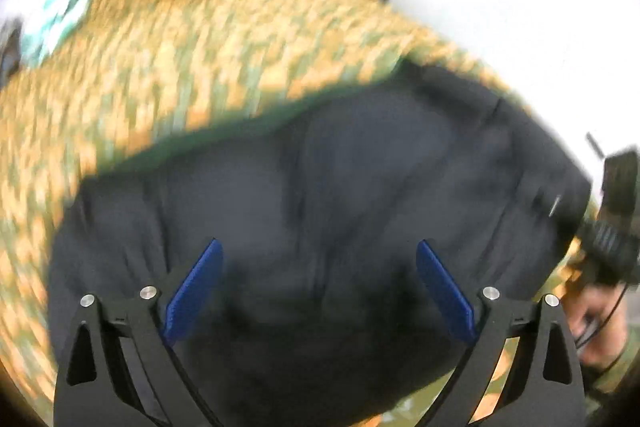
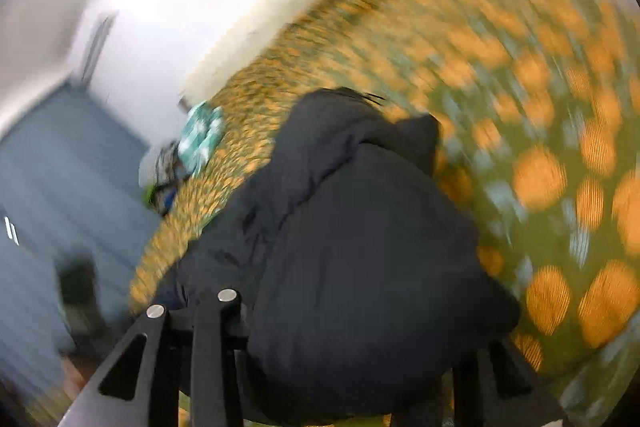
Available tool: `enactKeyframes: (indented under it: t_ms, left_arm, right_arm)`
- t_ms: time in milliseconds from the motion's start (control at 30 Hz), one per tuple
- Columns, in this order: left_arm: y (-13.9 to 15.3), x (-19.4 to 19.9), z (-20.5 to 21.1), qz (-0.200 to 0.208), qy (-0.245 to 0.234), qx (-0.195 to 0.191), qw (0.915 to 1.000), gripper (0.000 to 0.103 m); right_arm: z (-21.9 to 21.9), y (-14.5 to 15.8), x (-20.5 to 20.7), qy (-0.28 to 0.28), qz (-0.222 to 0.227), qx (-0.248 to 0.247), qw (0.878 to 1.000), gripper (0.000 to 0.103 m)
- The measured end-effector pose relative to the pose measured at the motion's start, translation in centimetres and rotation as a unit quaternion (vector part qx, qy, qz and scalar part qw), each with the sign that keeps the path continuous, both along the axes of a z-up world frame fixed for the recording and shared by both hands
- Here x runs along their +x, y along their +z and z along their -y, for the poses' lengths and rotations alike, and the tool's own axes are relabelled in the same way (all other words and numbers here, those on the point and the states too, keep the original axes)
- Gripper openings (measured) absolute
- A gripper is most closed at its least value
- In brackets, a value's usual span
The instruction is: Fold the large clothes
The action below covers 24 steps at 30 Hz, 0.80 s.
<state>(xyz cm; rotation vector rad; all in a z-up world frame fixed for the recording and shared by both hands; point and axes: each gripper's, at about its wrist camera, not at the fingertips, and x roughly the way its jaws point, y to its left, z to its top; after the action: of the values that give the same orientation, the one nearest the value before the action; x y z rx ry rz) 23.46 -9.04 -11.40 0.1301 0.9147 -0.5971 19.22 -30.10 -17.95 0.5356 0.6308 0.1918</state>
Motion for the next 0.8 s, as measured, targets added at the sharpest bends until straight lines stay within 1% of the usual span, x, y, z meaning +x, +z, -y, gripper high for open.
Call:
enactKeyframes:
  t_ms: [67, 100, 133, 200, 267, 333, 367, 400, 467, 567, 600, 667, 700, 733, 767, 800]
  left_arm:
    - [3.4, 1.3, 1.9, -0.001, -0.042, -0.012, 0.9991, 0.101]
    - [4.9, 2.2, 3.2, -0.017, -0.076, -0.017, 0.9968, 0.101]
    - [5.9, 3.2, 4.7, -0.044, -0.115, -0.022, 0.9922, 0.101]
    - [7.3, 4.8, 7.5, -0.092, -0.170, -0.024, 0.9809, 0.101]
    - [8.2, 6.0, 9.0, -0.109, -0.181, -0.016, 0.9774, 0.101]
    - [8.9, 6.5, 10.2, -0.131, -0.198, -0.002, 0.9714, 0.101]
    - [9.1, 6.2, 10.6, -0.138, -0.204, 0.014, 0.9692, 0.101]
    - [9.1, 5.9, 10.8, -0.138, -0.208, 0.032, 0.9677, 0.101]
    - [9.0, 4.9, 11.0, -0.124, -0.220, 0.081, 0.9642, 0.101]
    - [8.1, 3.9, 11.0, -0.104, -0.229, 0.150, 0.9561, 0.101]
    - [7.9, 3.7, 11.2, -0.099, -0.229, 0.168, 0.9536, 0.101]
    - [7.0, 3.5, 11.6, -0.083, -0.226, 0.217, 0.9460, 0.101]
    - [6.0, 3.4, 11.7, -0.071, -0.220, 0.246, 0.9413, 0.101]
    - [5.6, 3.5, 11.6, -0.065, -0.214, 0.262, 0.9387, 0.101]
    - [5.2, 3.7, 11.5, -0.060, -0.206, 0.274, 0.9375, 0.100]
    - [4.6, 4.1, 11.3, -0.057, -0.193, 0.280, 0.9386, 0.080]
  right_arm:
    - [-2.8, 2.5, -0.4, 0.025, 0.036, -0.065, 0.997, 0.038]
    - [-3.7, 3.2, -0.4, 0.034, 0.047, -0.085, 0.995, 0.038]
    - [-5.2, 4.1, -0.5, 0.048, 0.062, -0.111, 0.991, 0.038]
    - [-7.7, 5.5, -1.0, 0.071, 0.085, -0.163, 0.980, 0.038]
    - [-10.2, 6.4, -1.2, 0.096, 0.104, -0.213, 0.967, 0.038]
    - [-12.4, 6.9, -1.4, 0.119, 0.120, -0.256, 0.952, 0.038]
    - [-13.6, 7.2, -1.4, 0.132, 0.128, -0.280, 0.942, 0.038]
    - [-14.5, 7.3, -1.3, 0.140, 0.133, -0.297, 0.935, 0.038]
    - [-16.0, 7.5, -1.3, 0.154, 0.139, -0.327, 0.922, 0.038]
    - [-18.3, 7.4, -1.9, 0.175, 0.153, -0.376, 0.897, 0.038]
    - [-19.0, 7.7, -2.1, 0.180, 0.155, -0.387, 0.891, 0.038]
    - [-20.6, 7.8, -2.3, 0.192, 0.163, -0.415, 0.874, 0.038]
    - [-21.1, 7.8, -2.4, 0.195, 0.167, -0.423, 0.869, 0.038]
    - [-21.7, 7.8, -2.6, 0.200, 0.172, -0.435, 0.861, 0.038]
    - [-22.1, 7.9, -2.8, 0.203, 0.175, -0.442, 0.856, 0.038]
    - [-22.4, 7.9, -3.0, 0.206, 0.178, -0.448, 0.852, 0.038]
